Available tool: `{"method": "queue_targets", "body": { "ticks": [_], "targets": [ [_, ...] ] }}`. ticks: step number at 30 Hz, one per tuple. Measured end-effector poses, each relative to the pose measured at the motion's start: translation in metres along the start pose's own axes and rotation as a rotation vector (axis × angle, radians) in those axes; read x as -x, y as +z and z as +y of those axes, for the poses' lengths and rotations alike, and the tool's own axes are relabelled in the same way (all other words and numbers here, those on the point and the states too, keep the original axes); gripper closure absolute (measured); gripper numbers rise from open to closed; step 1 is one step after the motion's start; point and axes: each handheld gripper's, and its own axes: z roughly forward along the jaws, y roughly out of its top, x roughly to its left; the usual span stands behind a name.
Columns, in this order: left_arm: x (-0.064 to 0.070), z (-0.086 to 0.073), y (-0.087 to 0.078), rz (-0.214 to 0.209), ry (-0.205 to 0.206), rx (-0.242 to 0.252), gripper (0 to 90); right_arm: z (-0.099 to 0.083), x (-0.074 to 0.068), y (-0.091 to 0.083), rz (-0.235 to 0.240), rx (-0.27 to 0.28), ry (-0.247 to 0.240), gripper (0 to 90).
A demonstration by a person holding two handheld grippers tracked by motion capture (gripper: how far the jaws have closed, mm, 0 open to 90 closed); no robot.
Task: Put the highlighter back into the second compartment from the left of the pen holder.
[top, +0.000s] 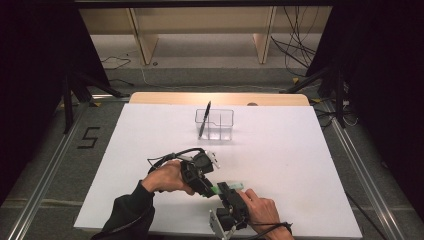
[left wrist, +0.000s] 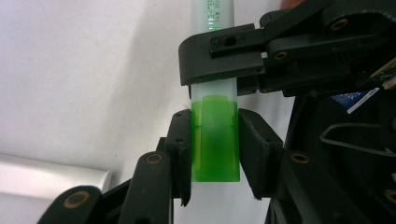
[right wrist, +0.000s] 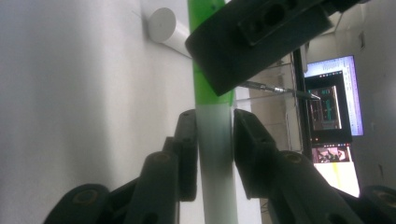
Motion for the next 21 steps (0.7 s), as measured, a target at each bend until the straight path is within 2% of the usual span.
{"method": "queue_targets", "body": {
  "ticks": [7, 10, 12, 13, 15, 17, 19, 21],
  "targets": [
    [-0.002, -0.001, 0.0, -0.017, -0.017, 0.007, 66.4, 0.0, -0.003, 0.001, -0.007, -0.013, -0.037, 76.3],
    [-0.001, -0.001, -0.001, -0.013, -0.012, 0.0, 66.0, 0.001, -0.004, -0.001, -0.014, -0.008, -0.035, 77.1],
    [-0.002, -0.001, -0.003, -0.008, -0.013, 0.017, 64.8, 0.001, -0.004, 0.0, -0.021, -0.007, -0.036, 77.4],
    [-0.002, -0.001, -0.004, 0.006, -0.017, 0.029, 61.5, 0.0, -0.003, 0.0, -0.026, -0.002, -0.037, 77.5],
    [-0.002, -0.002, -0.007, 0.02, -0.028, 0.051, 55.4, -0.005, -0.001, -0.001, -0.033, 0.002, -0.016, 77.5],
    [-0.001, -0.004, -0.011, 0.05, -0.024, 0.051, 50.3, -0.011, 0.002, -0.002, -0.034, 0.007, 0.021, 77.5],
    [-0.002, -0.005, -0.015, 0.076, -0.036, 0.062, 42.6, -0.019, 0.004, -0.004, -0.04, -0.004, 0.053, 77.5],
    [-0.002, -0.006, -0.018, 0.088, -0.047, 0.089, 39.4, -0.026, 0.006, -0.006, -0.042, -0.016, 0.069, 77.5]
  ]
}}
